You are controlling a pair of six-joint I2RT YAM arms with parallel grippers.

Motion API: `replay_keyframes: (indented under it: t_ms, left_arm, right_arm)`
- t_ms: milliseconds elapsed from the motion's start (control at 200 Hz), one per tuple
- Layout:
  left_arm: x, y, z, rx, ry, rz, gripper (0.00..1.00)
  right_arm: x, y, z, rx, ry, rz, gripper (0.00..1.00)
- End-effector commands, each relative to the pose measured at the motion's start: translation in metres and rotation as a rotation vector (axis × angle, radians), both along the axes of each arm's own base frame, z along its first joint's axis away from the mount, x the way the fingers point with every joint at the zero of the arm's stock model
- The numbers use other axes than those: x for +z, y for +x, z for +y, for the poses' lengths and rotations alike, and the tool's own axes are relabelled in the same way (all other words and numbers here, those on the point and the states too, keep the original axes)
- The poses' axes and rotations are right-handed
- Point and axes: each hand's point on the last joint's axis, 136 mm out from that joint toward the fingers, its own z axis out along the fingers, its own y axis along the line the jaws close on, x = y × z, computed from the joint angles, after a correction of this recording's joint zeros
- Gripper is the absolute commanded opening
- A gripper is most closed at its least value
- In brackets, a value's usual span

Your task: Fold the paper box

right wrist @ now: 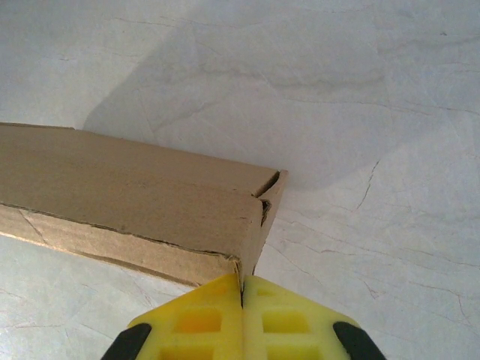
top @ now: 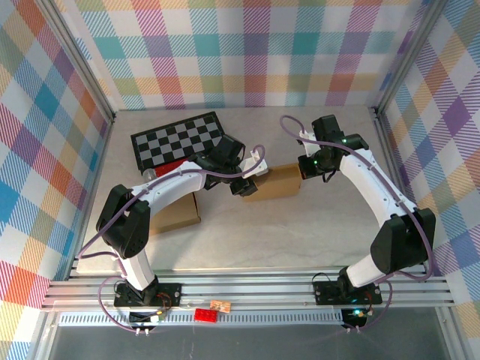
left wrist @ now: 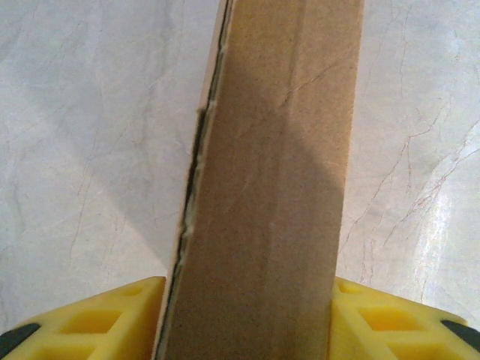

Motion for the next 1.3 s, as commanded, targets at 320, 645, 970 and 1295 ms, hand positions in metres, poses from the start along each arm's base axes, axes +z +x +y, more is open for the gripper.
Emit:
replay_keyframes:
  t_ms: [320, 645, 970, 1295]
  left_arm:
    - [0.012, 0.007, -0.002, 0.025, -0.032, 0.004, 0.46]
    - [0.019, 0.016, 0.000, 0.125, -0.092, 0.019, 0.62]
    - [0.049, 0.016, 0.011, 0.228, -0.183, 0.004, 0.73]
    - [0.023, 0.004, 0.018, 0.163, -0.047, 0.056, 0.72]
  right_arm:
    - [-0.007, -0.010, 0.010, -0.061, 0.052, 0.130, 0.00]
    - [-0.026, -0.013, 0.002, -0.113, 0.039, 0.093, 0.00]
    - [-0.014, -0.006, 0.006, -0.154, 0.043, 0.066, 0.00]
    - [-0.005, -0.010, 0.011, -0.128, 0.039, 0.145, 0.00]
